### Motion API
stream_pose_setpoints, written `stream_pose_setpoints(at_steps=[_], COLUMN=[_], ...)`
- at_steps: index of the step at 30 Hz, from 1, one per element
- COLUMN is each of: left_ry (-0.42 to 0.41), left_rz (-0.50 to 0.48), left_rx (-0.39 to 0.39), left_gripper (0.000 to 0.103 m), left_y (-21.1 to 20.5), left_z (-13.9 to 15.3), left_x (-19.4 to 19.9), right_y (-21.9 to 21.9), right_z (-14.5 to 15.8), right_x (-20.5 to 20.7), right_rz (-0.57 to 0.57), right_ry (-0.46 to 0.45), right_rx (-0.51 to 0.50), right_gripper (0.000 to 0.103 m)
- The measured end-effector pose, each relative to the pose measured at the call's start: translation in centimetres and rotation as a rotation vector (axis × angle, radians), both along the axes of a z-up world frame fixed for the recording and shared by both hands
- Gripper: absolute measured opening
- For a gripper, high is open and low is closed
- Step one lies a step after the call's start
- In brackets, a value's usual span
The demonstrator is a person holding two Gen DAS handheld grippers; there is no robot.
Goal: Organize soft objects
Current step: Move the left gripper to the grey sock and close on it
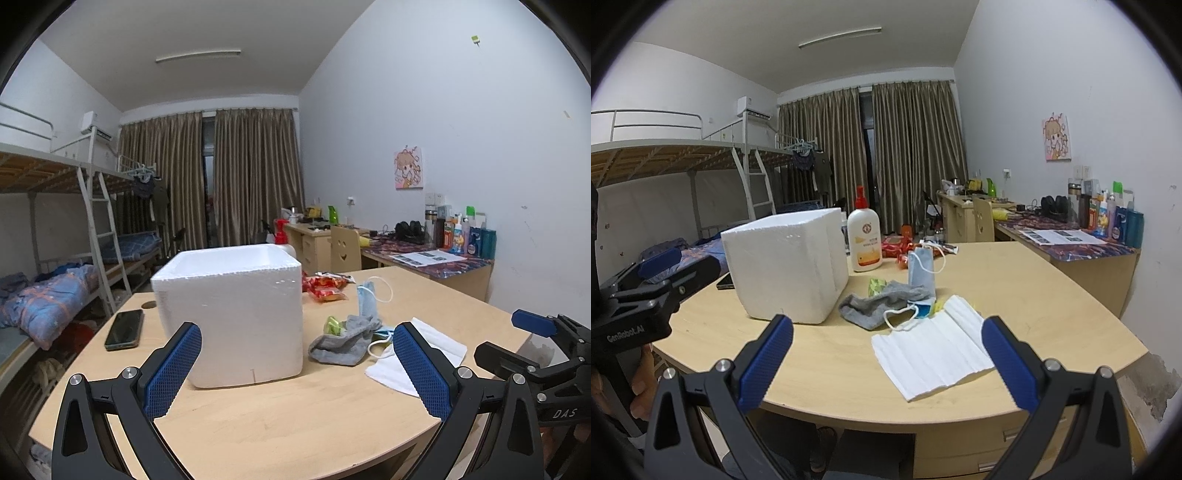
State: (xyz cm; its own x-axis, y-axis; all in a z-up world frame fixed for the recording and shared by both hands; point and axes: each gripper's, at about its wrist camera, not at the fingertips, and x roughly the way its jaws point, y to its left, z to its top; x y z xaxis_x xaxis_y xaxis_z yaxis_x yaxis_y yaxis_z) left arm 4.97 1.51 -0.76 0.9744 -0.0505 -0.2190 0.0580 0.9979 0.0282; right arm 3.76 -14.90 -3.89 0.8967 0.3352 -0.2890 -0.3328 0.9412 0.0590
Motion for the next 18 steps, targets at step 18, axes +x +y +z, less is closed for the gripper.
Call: stream_pose_setpoints(at_steps=[18], left_ry=[0.100], left_rz=[-0.182], left_rx=[0.029], left_gripper=[0.103], left_y=[-3.7], left_z=[-2.1], left_x=[6.6], right_y=[-2.0], right_z=[-2.2], right_x=[4.7], right_rz=[-0.065], right_ry=[0.109], right_rx=[-0.009], right_gripper=[0.103])
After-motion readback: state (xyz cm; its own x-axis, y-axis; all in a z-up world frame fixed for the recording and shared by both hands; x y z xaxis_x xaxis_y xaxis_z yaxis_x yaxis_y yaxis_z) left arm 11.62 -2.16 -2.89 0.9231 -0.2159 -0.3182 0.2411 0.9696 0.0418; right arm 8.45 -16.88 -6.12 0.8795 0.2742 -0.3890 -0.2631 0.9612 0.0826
